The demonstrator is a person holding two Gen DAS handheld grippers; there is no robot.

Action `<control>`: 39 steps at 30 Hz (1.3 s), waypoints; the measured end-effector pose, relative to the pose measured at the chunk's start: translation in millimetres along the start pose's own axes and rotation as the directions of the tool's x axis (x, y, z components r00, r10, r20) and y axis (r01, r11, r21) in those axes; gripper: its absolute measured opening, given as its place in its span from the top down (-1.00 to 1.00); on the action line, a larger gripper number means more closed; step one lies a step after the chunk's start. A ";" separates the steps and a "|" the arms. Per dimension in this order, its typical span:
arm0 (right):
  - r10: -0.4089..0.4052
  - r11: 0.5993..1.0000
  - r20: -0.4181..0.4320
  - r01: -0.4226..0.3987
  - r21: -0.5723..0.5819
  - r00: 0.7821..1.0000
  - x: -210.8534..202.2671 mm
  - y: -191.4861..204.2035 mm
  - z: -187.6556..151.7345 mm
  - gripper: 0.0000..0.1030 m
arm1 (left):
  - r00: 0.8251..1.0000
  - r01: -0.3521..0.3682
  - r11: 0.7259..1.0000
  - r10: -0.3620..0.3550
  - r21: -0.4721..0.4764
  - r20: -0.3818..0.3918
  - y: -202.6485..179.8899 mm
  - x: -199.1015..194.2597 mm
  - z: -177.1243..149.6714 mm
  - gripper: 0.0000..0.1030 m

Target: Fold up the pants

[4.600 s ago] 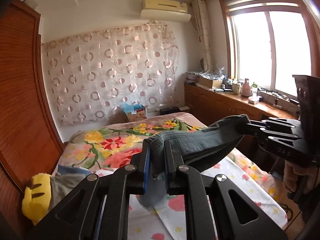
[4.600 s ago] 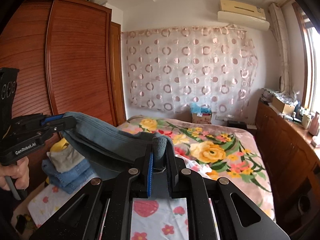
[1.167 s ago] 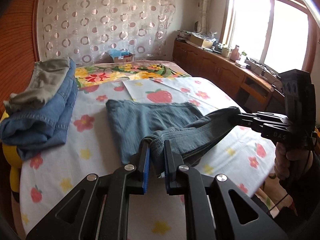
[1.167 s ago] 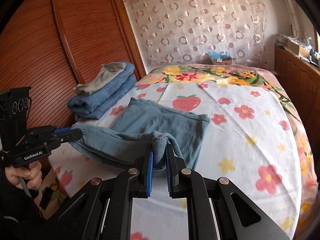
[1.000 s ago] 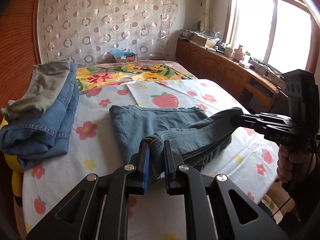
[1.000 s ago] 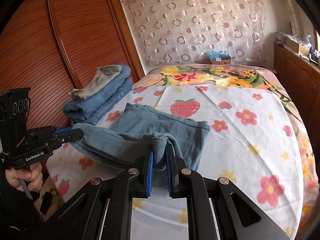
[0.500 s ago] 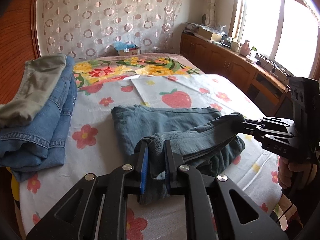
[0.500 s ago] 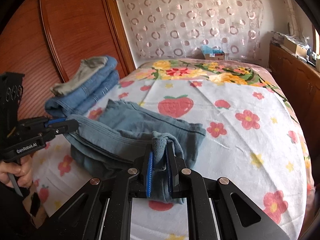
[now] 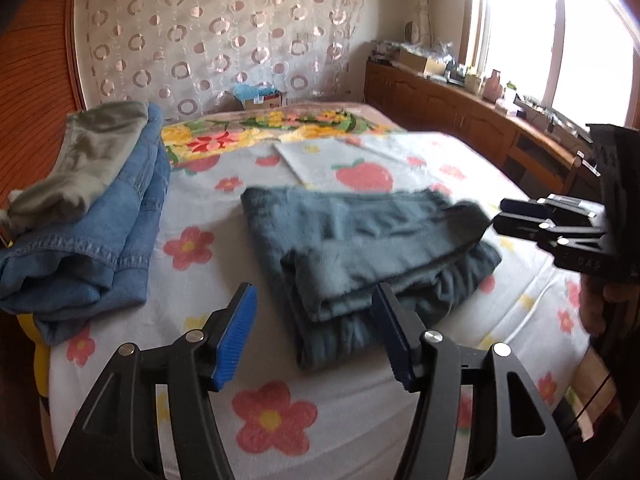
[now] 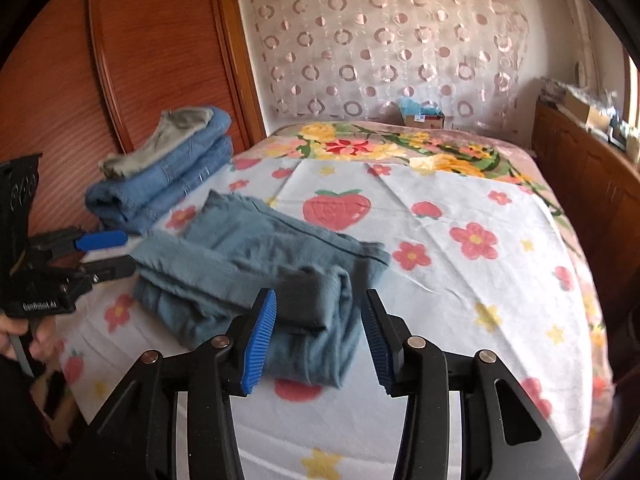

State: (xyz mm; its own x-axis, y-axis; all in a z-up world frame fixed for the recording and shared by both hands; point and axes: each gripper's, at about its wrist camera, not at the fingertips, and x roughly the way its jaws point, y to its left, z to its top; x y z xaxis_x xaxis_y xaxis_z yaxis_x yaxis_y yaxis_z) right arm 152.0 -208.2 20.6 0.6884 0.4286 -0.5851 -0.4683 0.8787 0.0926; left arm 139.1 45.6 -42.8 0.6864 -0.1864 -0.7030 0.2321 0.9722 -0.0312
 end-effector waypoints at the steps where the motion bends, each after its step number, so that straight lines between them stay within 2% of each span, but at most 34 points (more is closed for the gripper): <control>1: -0.003 1.000 -0.008 0.003 -0.015 1.000 -0.2 0.7 -3.4 0.07 | 1.000 -0.001 1.000 0.001 0.004 -0.013 0.5 3.0 -2.8 -0.19; 6: -0.002 0.999 -0.058 -0.001 -0.051 0.998 4.1 0.4 -13.8 0.04 | 0.997 -0.023 1.000 0.022 -0.010 -0.069 6.4 20.2 -7.6 -0.19; 13: -0.035 0.995 -0.129 0.022 -0.098 0.991 25.8 -1.8 -1.7 0.03 | 0.997 -0.042 0.999 0.041 -0.008 -0.064 9.1 32.2 9.8 -0.19; 20: -0.068 0.993 -0.144 0.053 -0.108 0.987 42.7 -7.4 22.7 0.03 | 0.997 -0.053 0.998 0.052 -0.025 -0.066 17.1 52.7 31.3 -0.19; 26: -0.129 0.988 -0.095 0.120 -0.093 0.987 47.7 -12.5 46.5 0.03 | 0.996 -0.068 0.996 0.065 -0.063 -0.060 27.1 63.0 42.5 -0.19; 31: -0.053 0.998 -0.097 0.049 -0.051 0.994 46.6 -18.4 46.1 0.03 | 0.995 -0.077 0.994 0.072 -0.081 -0.067 33.6 65.7 41.4 -0.19; 39: 0.046 0.994 -0.117 -0.058 -0.094 0.992 55.0 -18.9 39.5 0.03 | 0.996 -0.070 0.994 0.064 -0.084 -0.067 34.1 64.3 34.3 -0.19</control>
State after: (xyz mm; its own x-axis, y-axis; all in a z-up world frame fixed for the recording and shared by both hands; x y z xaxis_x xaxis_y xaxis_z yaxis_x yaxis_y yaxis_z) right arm 220.6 -192.9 18.5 0.5965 0.4414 -0.6703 -0.5569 0.8290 0.0503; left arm 214.8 61.9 -64.7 0.6525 -0.1136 -0.7493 0.1252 0.9913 -0.0413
